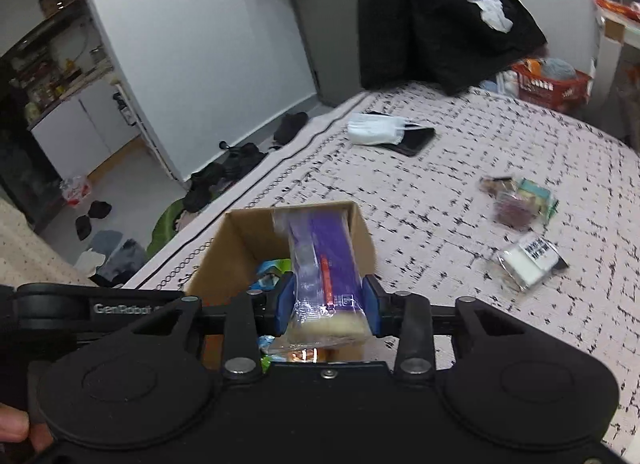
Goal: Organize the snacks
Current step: 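Carry both snacks over the box and open both grippers to drop them, then withdraw both grippers from the box toward the remaining snacks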
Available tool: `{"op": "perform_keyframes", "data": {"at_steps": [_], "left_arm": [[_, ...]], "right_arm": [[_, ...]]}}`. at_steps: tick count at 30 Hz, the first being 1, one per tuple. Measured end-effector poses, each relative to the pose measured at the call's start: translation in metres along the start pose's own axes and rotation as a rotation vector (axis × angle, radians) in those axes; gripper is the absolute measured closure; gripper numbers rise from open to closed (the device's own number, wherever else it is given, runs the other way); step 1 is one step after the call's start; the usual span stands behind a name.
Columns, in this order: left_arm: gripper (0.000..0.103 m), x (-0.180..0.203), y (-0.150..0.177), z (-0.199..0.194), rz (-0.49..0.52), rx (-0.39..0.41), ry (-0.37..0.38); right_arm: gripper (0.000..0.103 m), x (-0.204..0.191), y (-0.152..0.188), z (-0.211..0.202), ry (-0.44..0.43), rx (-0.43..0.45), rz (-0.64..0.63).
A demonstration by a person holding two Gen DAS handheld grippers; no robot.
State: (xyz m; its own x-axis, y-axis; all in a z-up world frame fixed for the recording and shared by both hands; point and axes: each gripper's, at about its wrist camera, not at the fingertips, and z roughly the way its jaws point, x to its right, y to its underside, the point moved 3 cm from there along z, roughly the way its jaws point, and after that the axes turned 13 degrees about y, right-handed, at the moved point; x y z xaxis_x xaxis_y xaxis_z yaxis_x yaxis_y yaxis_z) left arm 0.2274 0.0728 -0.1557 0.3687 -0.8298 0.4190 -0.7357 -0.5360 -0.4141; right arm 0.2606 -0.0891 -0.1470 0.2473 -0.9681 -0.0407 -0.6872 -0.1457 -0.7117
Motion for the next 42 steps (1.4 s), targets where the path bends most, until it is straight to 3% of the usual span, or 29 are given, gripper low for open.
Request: {"op": "perform_keyframes", "data": {"at_steps": [10, 17, 27, 42], "left_arm": [[0.016, 0.005, 0.002, -0.003, 0.011, 0.002, -0.01], [0.0, 0.021, 0.006, 0.0, 0.044, 0.021, 0.014], [0.0, 0.056, 0.009, 0.016, 0.085, 0.03, 0.053], [0.0, 0.104, 0.006, 0.042, 0.149, 0.014, 0.073]], "right_arm": [[0.057, 0.036, -0.002, 0.001, 0.038, -0.035, 0.085], [0.052, 0.057, -0.002, -0.004, 0.057, -0.035, 0.101], [0.042, 0.095, -0.002, -0.004, 0.092, -0.039, 0.163], [0.039, 0.149, 0.005, 0.008, 0.173, -0.075, 0.29]]}}
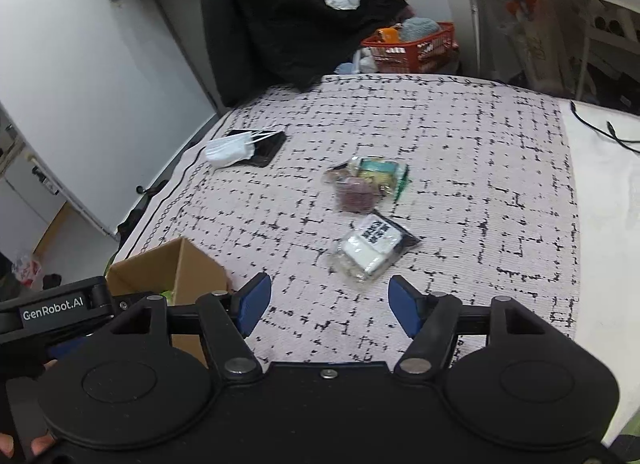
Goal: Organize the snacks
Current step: 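Withdraw both grippers from the box toward the remaining snacks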
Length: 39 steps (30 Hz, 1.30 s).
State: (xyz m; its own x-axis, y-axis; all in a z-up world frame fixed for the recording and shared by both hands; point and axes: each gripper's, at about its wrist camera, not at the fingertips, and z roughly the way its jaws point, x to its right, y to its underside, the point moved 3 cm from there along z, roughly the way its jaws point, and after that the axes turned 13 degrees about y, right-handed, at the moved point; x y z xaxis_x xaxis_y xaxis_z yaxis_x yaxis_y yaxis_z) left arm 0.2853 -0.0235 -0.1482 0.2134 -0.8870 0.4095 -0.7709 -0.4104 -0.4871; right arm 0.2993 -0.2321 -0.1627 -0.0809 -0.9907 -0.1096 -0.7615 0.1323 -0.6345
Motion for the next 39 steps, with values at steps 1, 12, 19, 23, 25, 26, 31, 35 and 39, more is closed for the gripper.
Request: {"op": "perform_keyframes", "data": {"at_steps": [1, 12, 19, 23, 25, 26, 31, 35, 39], "left_arm": [[0.0, 0.002, -0.001, 0.003, 0.0, -0.004, 0.005], [0.0, 0.023, -0.013, 0.036, 0.023, -0.046, 0.051], [0.001, 0.031, -0.028, 0.057, 0.043, -0.046, 0.077], [0.002, 0.038, -0.035, 0.071, 0.06, -0.052, 0.107], [0.003, 0.039, -0.039, 0.079, 0.053, -0.055, 0.122], [0.003, 0.039, -0.041, 0.083, 0.047, -0.058, 0.132], [0.01, 0.039, -0.048, 0.103, 0.03, -0.08, 0.162], [0.017, 0.037, -0.053, 0.122, 0.008, -0.101, 0.173], [0.019, 0.037, -0.06, 0.136, 0.02, -0.105, 0.17]], "right_arm": [[0.039, 0.003, 0.0, 0.002, 0.005, -0.003, 0.008], [0.037, 0.02, -0.01, 0.029, 0.001, -0.062, 0.117], [0.037, 0.02, -0.012, 0.043, -0.012, -0.094, 0.178], [0.037, 0.02, -0.015, 0.05, -0.019, -0.1, 0.211], [0.037, 0.021, -0.014, 0.058, 0.003, -0.11, 0.212], [0.037, 0.022, -0.013, 0.063, 0.011, -0.122, 0.218], [0.038, 0.02, -0.014, 0.084, 0.017, -0.156, 0.23], [0.038, 0.012, -0.015, 0.101, 0.037, -0.176, 0.185], [0.038, 0.0, -0.01, 0.118, 0.058, -0.222, 0.102]]}}
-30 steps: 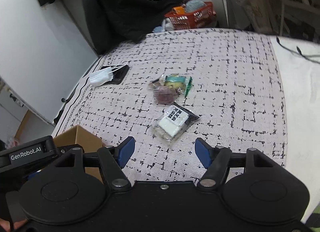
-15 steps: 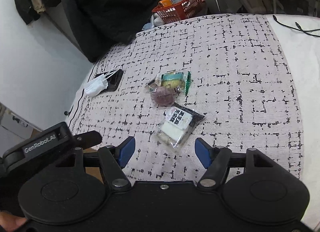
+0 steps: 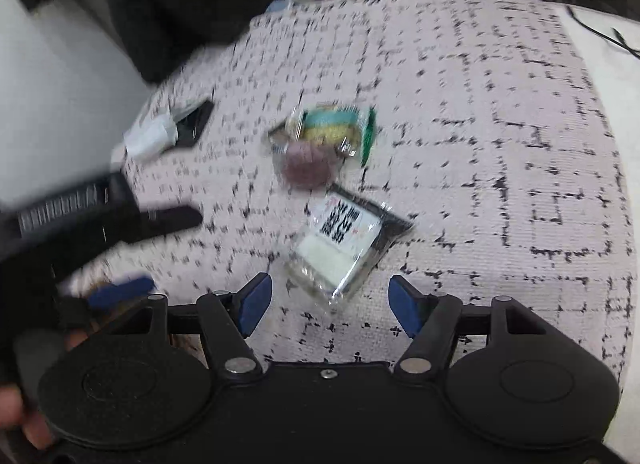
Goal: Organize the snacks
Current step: 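Withdraw both grippers from the box toward the remaining snacks, then lower the right gripper onto the white packet and close it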
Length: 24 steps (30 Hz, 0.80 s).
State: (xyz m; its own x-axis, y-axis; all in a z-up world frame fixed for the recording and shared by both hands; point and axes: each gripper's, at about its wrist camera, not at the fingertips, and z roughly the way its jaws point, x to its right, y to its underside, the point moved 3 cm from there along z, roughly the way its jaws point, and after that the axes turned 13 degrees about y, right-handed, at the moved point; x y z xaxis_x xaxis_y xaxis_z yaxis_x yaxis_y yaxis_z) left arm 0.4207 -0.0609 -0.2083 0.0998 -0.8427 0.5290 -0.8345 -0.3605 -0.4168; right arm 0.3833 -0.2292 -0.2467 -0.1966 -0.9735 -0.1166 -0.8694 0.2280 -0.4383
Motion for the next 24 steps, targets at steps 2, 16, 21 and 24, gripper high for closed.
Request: {"op": "perform_keyframes", "data": {"at_steps": [2, 16, 21, 24], "left_arm": [[0.019, 0.001, -0.005, 0.005, 0.004, -0.001, 0.003], [0.022, 0.027, -0.016, 0.051, 0.018, -0.034, 0.044], [0.03, 0.032, -0.013, 0.069, 0.017, -0.05, 0.059], [0.032, 0.034, -0.012, 0.077, 0.009, -0.067, 0.068]], "right_arm": [[0.038, -0.003, 0.0, 0.007, 0.007, -0.014, -0.013], [0.065, 0.01, -0.008, 0.012, 0.1, 0.054, -0.041], [0.091, 0.014, -0.012, 0.012, 0.054, 0.06, -0.021], [0.096, 0.014, -0.014, 0.012, 0.027, 0.07, -0.007]]}}
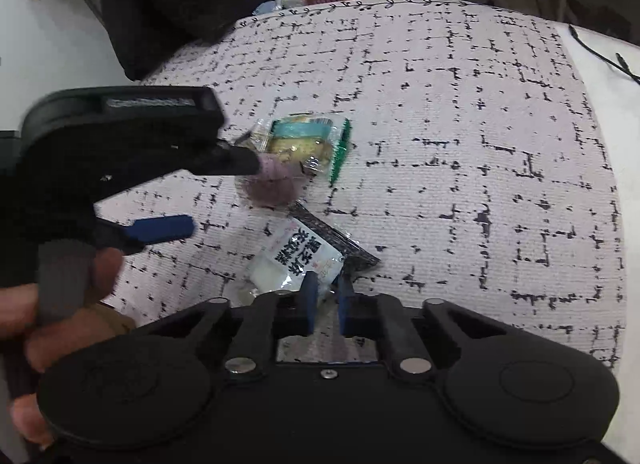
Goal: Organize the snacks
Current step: 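Lower the right gripper onto the white packet and close it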
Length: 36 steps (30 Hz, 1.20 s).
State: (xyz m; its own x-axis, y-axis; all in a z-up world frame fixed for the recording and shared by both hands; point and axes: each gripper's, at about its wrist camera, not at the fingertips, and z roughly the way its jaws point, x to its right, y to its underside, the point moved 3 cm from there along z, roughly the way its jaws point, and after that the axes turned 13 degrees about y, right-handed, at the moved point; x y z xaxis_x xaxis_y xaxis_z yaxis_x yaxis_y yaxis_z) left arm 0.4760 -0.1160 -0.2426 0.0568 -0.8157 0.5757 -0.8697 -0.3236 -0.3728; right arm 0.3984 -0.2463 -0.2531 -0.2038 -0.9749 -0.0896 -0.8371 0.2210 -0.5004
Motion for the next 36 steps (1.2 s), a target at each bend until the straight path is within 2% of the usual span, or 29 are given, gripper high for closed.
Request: {"op": "perform_keyframes", "data": {"at_steps": [5, 13, 16, 19, 21, 23, 25, 27, 36], "left_arm": [[0.032, 0.002, -0.004, 0.009, 0.002, -0.002, -0.006], [0.032, 0.004, -0.003, 0.029, 0.004, -0.016, -0.02], [0.037, 0.004, -0.002, 0.034, 0.008, -0.01, -0.029], [0.046, 0.002, -0.001, 0.033, 0.0, 0.006, -0.033], [0.059, 0.0, -0.001, 0.031, -0.005, 0.004, -0.023], [0.062, -0.002, -0.002, 0.027, -0.011, 0.003, -0.026], [0.064, -0.005, -0.003, 0.022, -0.014, 0.011, -0.037], [0.065, -0.007, -0.004, 0.017, -0.018, 0.014, -0.037], [0.065, -0.014, -0.011, -0.008, -0.04, 0.034, -0.041]], "right_arm": [[0.103, 0.008, -0.005, 0.003, -0.03, 0.005, 0.049], [0.103, 0.027, -0.013, -0.002, 0.032, 0.058, 0.102], [0.103, 0.03, -0.014, 0.0, 0.037, 0.051, 0.117], [0.101, 0.027, -0.014, 0.003, 0.018, 0.023, 0.124], [0.099, 0.023, -0.015, 0.003, 0.012, 0.025, 0.119], [0.093, 0.019, -0.016, 0.004, 0.004, 0.02, 0.115], [0.081, 0.015, -0.016, 0.006, 0.002, 0.015, 0.113], [0.063, 0.011, -0.016, 0.008, -0.007, 0.01, 0.116], [0.053, -0.013, -0.017, 0.015, -0.002, 0.008, 0.081]]}}
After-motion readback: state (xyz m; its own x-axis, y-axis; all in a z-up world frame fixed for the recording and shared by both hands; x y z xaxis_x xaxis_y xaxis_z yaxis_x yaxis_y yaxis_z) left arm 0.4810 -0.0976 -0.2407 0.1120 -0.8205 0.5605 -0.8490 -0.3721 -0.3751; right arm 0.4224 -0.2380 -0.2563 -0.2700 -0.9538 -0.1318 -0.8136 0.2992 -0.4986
